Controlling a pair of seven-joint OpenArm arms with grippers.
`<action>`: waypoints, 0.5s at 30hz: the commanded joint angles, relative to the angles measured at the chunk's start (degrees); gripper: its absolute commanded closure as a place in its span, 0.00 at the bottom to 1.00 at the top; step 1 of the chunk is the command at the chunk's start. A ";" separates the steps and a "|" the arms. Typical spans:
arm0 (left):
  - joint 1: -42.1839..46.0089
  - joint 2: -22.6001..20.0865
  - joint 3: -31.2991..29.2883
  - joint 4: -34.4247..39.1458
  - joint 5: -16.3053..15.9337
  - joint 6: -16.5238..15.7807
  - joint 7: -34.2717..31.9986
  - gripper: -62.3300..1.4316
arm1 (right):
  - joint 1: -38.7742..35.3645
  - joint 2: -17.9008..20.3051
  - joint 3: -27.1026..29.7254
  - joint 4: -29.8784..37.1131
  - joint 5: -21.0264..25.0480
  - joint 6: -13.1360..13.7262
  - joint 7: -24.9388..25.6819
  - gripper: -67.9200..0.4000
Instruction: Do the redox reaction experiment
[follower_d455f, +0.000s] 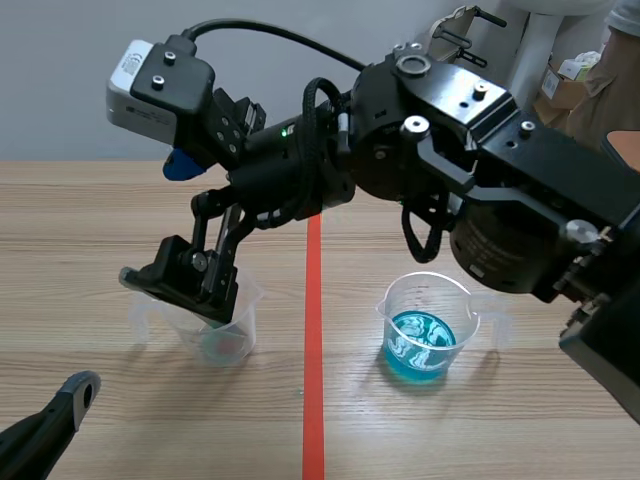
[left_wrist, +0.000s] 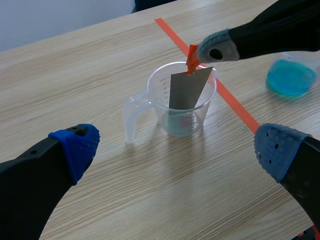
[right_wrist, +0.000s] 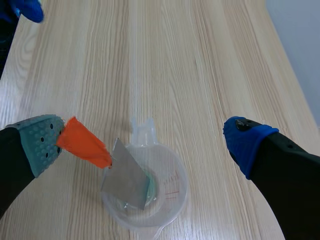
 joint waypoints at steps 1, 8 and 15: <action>-0.17 0.17 0.28 0.74 -0.13 -0.07 -0.76 0.00 | -0.76 1.18 0.07 2.51 0.96 0.66 0.66 0.00; -0.15 0.17 0.28 0.74 -0.17 0.81 -0.52 0.00 | -4.96 6.56 0.11 9.49 2.99 0.66 0.72 0.00; 0.37 2.45 -2.32 1.46 -0.83 4.42 -0.13 0.00 | -8.46 14.56 0.22 16.41 5.68 -1.73 2.60 0.00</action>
